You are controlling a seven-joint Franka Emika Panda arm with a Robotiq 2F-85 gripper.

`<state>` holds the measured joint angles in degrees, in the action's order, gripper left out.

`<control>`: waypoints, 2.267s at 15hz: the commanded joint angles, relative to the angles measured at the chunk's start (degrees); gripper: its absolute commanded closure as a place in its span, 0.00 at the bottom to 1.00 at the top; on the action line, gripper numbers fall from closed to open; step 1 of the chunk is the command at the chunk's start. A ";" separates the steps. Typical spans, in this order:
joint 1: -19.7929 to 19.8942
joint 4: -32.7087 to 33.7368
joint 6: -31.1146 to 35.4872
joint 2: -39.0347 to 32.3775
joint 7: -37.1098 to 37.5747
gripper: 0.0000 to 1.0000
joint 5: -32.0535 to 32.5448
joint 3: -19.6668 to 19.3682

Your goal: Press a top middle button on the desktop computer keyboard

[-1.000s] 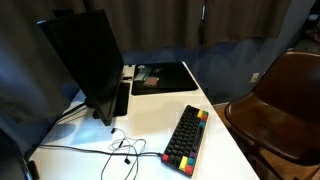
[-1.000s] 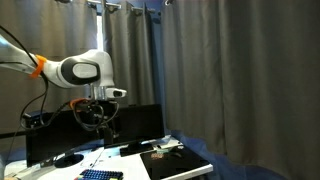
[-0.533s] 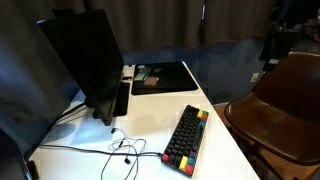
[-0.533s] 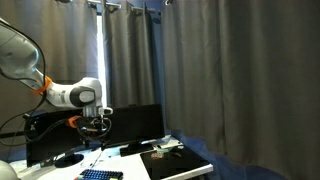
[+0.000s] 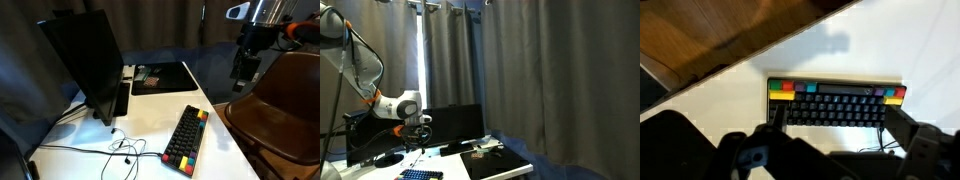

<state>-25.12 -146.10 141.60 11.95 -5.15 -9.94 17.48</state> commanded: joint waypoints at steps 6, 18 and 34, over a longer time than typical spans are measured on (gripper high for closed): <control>0.35 0.19 1.47 -0.59 -0.29 0.00 -1.08 0.49; 0.87 6.15 13.60 -17.58 -1.21 0.41 0.99 3.72; 3.43 14.53 21.33 -32.75 -3.06 1.00 4.77 4.84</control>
<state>-23.17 -133.47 161.55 -18.08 -7.71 -6.77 21.08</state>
